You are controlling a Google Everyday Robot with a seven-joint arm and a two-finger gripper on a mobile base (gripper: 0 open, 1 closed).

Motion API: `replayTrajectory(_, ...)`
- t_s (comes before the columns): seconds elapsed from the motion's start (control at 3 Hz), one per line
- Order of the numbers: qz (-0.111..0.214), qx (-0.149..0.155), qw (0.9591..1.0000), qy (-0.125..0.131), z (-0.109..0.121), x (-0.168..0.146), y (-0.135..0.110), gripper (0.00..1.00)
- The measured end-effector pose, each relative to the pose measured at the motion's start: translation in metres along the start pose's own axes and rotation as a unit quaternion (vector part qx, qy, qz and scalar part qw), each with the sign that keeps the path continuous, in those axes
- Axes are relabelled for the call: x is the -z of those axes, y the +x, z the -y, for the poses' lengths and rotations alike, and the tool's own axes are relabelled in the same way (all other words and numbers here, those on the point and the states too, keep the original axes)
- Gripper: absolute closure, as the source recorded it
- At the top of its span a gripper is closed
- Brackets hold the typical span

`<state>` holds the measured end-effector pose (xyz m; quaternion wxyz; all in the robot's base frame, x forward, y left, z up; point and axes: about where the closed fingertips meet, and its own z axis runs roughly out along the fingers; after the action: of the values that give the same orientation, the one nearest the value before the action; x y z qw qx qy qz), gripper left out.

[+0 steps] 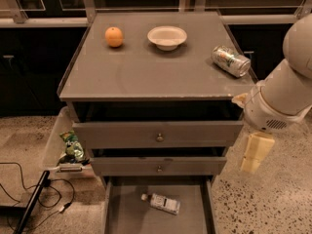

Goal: Pick blue plastic bottle from bottom drawer and place on counter

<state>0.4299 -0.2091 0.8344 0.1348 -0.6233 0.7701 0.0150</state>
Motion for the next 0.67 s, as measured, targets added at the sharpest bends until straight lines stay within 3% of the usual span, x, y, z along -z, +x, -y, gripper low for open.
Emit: replayTrajectory(0.67,0.001,-0.001,1.0000,-0.003,-0.0009,-0.0021,0.0003,0.00)
